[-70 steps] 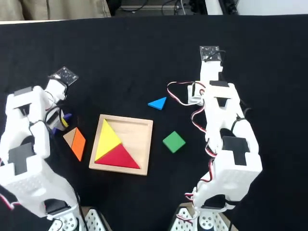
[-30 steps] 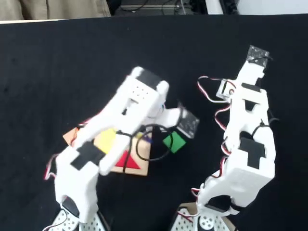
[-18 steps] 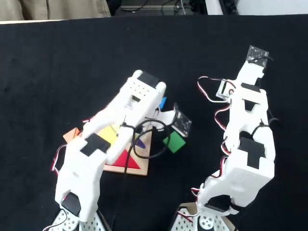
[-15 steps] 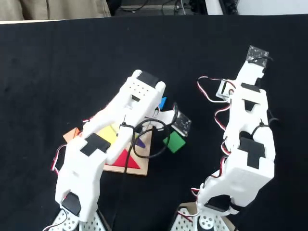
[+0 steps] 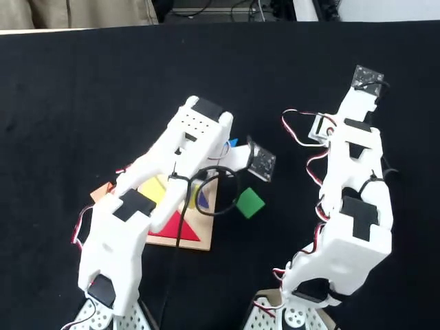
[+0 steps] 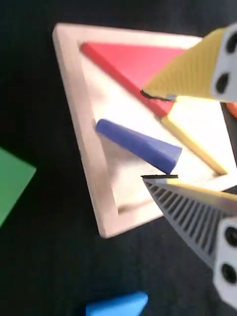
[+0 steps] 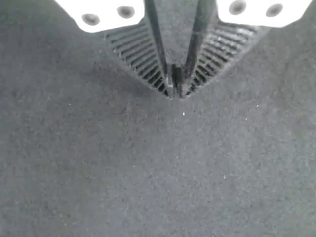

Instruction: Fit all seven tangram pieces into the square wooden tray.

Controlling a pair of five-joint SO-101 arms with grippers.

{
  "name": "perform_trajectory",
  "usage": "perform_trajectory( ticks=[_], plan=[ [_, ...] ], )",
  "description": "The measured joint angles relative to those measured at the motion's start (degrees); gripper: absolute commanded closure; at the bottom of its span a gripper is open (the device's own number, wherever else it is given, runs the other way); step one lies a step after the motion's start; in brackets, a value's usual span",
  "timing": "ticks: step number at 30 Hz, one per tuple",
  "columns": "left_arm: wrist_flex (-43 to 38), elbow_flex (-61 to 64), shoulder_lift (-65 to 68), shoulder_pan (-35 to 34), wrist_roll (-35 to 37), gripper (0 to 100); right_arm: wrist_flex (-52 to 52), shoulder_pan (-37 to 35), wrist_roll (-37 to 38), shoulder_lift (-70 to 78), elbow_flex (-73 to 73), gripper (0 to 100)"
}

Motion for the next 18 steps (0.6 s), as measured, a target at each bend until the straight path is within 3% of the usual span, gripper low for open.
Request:
perform_trajectory(
  ticks=[5, 12, 18],
  plan=[
    [-1.41, -1.85, 0.0, -3.6, 0.53, 74, 0.0, 0.0, 0.0, 0.0, 0.0, 98.5],
    [7.47, -13.54, 0.0, -9.41, 6.86, 74, 0.0, 0.0, 0.0, 0.0, 0.0, 98.5],
    [8.18, -4.48, 0.09, -10.73, 5.89, 82, 0.0, 0.0, 0.0, 0.0, 0.0, 98.5]
  ],
)
